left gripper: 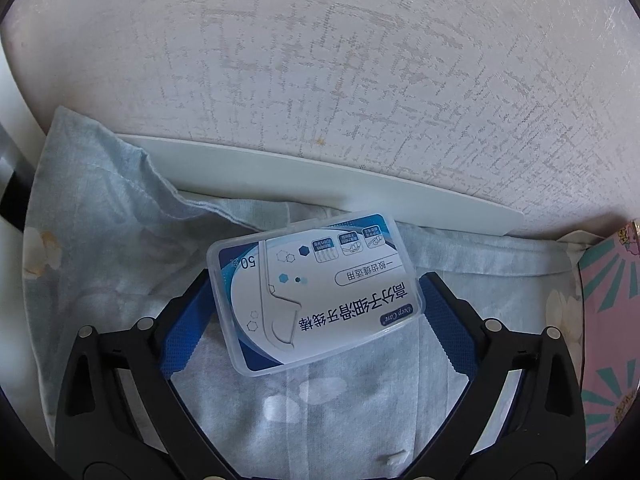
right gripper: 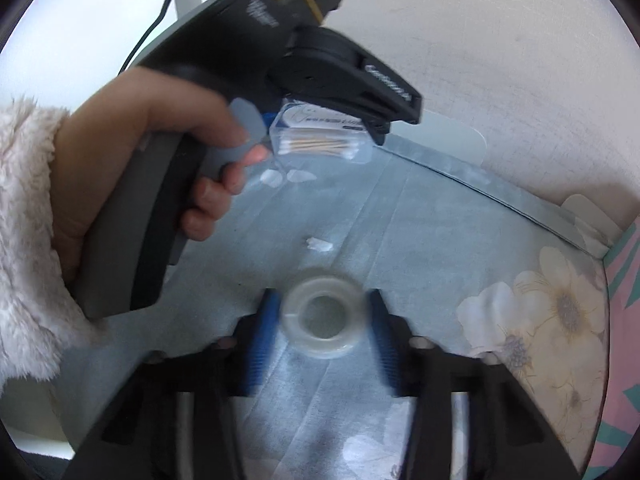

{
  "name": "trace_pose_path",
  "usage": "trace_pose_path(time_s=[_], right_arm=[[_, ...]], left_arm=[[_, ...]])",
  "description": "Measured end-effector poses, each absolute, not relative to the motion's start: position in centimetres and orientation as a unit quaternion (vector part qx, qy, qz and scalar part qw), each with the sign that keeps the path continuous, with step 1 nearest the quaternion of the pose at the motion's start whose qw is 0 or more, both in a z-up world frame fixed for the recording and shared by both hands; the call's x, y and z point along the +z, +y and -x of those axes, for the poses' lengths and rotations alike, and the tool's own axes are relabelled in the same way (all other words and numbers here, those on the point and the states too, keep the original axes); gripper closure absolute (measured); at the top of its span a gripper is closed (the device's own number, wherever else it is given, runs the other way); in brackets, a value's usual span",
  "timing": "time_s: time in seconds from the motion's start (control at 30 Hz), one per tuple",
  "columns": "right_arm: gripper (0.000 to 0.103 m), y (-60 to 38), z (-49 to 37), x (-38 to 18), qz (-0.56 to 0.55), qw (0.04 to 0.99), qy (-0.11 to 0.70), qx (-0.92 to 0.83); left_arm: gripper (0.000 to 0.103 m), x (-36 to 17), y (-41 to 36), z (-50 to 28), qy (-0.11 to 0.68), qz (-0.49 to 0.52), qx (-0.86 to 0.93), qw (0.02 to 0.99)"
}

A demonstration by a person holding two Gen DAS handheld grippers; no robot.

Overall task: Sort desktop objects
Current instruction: 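Grasp clear tape roll with right tool while left tool grasps clear floss box, then carry tape roll with right tool while left tool carries floss box to box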

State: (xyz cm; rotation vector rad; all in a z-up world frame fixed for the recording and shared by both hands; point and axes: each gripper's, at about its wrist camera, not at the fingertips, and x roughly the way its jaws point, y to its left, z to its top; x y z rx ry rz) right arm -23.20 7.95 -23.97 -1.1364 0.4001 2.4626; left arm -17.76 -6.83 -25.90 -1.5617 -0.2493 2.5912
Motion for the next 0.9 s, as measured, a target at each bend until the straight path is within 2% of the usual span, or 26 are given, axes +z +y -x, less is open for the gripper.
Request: trace_pose_path(time_s=[0.17,0.47,0.67,0.73,0.9], right_arm=[[0.064,8.4,22.6,-23.3,0.406,0.206,0.152,0.877],[0.064,9.2,21.7,-20.2,0.404,0.189,0.185,0.875],[0.064,9.6,20.7,-16.3,0.399,0.202,0.18,0.876],[0.064,10.9,19.2,-14.8,0.384,0.21,0.178,0.881],[0.064,11.8,15.0,-11.5,0.363,0.242,0.191,0.879]], left_arm=[[0.005,-25.1,-8.2,18.9,-0.089,0.517,0.849,0.057],[0.005,-20.2,-7.6,15.8,-0.073,0.503,0.859,0.059],[0.005,-17.0,-6.6,14.5,-0.054,0.502,0.86,0.075],[0.005,-15.6,-7.7,11.9,-0.038,0.495,0.864,0.083],[0.005,-13.1,-5.3,11.8,-0.039,0.483,0.866,0.122]])
